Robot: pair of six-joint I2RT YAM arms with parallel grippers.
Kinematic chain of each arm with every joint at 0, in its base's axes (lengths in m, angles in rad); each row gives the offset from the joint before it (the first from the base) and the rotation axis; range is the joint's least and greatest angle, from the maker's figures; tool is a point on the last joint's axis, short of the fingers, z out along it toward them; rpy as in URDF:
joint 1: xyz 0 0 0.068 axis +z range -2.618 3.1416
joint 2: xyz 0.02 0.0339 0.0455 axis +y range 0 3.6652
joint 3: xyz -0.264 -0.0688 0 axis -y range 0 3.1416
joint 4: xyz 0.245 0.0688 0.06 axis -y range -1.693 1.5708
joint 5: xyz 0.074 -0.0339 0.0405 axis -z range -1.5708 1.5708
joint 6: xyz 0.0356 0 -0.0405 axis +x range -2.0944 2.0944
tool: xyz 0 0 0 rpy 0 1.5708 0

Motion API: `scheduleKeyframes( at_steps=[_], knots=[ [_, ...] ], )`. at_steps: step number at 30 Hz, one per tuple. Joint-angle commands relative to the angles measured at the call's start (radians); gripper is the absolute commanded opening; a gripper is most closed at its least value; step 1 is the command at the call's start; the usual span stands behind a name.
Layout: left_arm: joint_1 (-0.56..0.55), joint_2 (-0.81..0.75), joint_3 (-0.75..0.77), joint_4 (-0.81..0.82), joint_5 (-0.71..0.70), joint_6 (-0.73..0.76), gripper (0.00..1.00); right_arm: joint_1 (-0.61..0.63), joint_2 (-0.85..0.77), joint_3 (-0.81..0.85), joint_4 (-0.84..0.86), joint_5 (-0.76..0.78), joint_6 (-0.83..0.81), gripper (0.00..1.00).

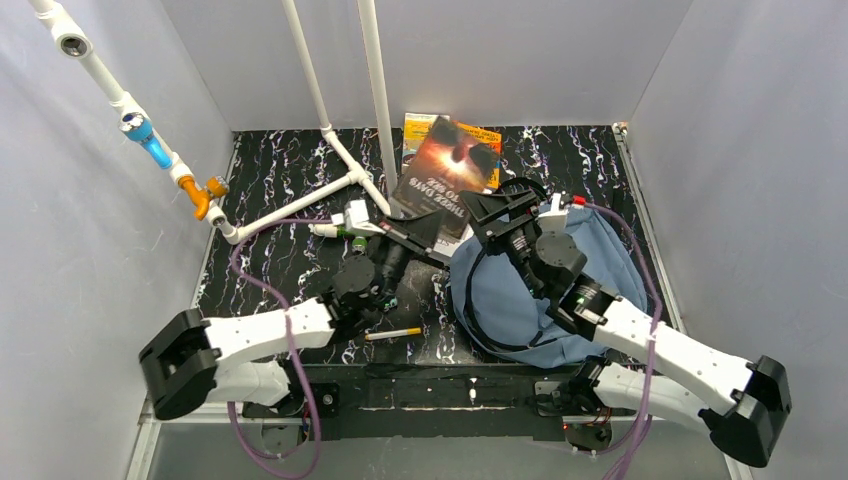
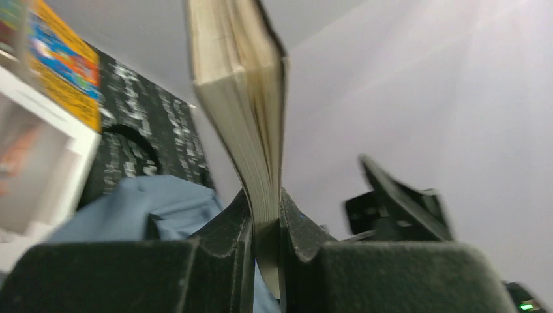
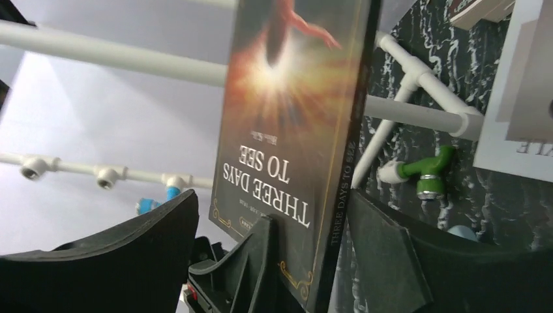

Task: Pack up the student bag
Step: Pick up the book from the center of the board, then place the book in the student bag.

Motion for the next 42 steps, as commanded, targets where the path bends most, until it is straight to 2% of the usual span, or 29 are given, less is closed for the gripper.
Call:
scheduleKeyframes(
  at_steps=[1,4,7,9,12,13,14,16,17,19,20,24,31,36,42],
  knots=[
    [0.003,-0.22,-0.075,-0.098,-0.192,0.2,0.0,0.002,-0.08,0.119,-0.365,-0.084,-0.358,0.98],
    [0.003,-0.338,-0.067,-0.292,-0.198,0.293,0.0,0.002,-0.129,0.114,-0.551,-0.104,-0.513,0.98],
    [0.003,-0.485,-0.03,-0.605,-0.183,0.305,0.0,0.002,-0.143,0.169,-0.741,-0.084,-0.74,0.98],
    [0.003,-0.592,0.042,-0.861,-0.166,0.297,0.0,0.002,-0.101,0.28,-0.98,-0.018,-0.823,0.98],
    [0.005,-0.703,0.317,-1.709,-0.175,0.152,0.0,0.004,0.1,0.506,-1.371,-0.021,-0.96,0.98],
    [0.004,-0.739,0.351,-1.836,-0.155,0.105,0.0,0.016,0.121,0.497,-1.401,-0.041,-0.947,0.98],
    [0.005,-0.784,0.342,-1.889,-0.124,0.066,0.0,0.042,0.134,0.464,-1.383,-0.062,-0.924,0.98],
    [0.005,-0.844,0.3,-1.917,-0.098,0.02,0.0,0.104,0.193,0.418,-1.373,-0.052,-0.877,0.91],
    [0.005,-0.883,0.269,-1.931,-0.09,-0.007,0.0,0.194,0.266,0.418,-1.385,0.005,-0.827,0.89],
    [0.005,-0.893,0.262,-1.935,-0.05,0.006,0.0,0.354,0.356,0.431,-1.37,0.135,-0.757,0.89],
    [0.004,-0.873,0.27,-1.937,-0.025,0.023,0.0,0.374,0.387,0.396,-1.313,0.132,-0.752,0.88],
    [0.005,-0.828,0.29,-1.959,0.006,0.032,0.0,0.408,0.441,0.352,-1.212,0.135,-0.738,0.81],
    [0.004,-0.828,0.271,-1.953,0.051,-0.014,0.0,0.428,0.456,0.348,-1.24,0.279,-0.651,0.8],
    [0.005,-0.835,0.268,-1.953,0.084,-0.03,0.0,0.429,0.404,0.411,-1.273,0.183,-0.692,0.85],
    [0.005,-0.833,0.258,-1.94,0.079,-0.032,0.0,0.428,0.312,0.405,-1.315,0.198,-0.69,0.85]
  ],
)
